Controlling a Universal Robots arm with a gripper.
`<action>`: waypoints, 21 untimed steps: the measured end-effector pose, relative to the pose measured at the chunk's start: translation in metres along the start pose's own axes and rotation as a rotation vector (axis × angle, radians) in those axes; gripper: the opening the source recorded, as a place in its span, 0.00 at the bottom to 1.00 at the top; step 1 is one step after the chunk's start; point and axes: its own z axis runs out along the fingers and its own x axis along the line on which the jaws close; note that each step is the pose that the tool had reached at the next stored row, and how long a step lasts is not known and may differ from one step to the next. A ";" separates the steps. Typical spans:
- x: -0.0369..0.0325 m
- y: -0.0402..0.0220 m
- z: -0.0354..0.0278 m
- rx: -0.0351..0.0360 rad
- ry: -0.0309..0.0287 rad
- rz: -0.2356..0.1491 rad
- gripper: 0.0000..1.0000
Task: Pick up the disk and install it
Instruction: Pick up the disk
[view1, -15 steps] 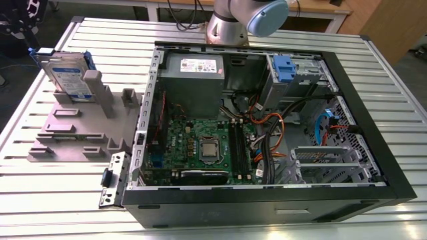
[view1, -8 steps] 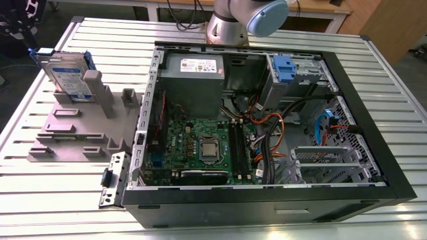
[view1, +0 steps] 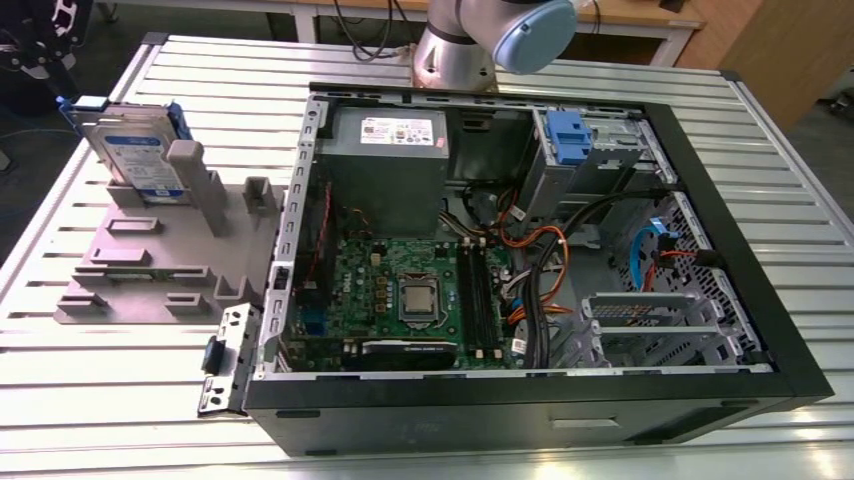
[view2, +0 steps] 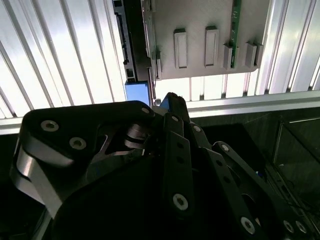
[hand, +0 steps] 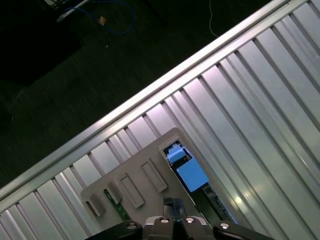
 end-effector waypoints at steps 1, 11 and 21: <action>0.0000 0.0000 0.0000 0.0001 0.0000 0.000 0.11; 0.0000 0.0000 0.0000 0.0003 -0.0005 0.000 0.11; 0.0002 0.0002 0.0001 -0.0427 -0.0702 -0.020 0.11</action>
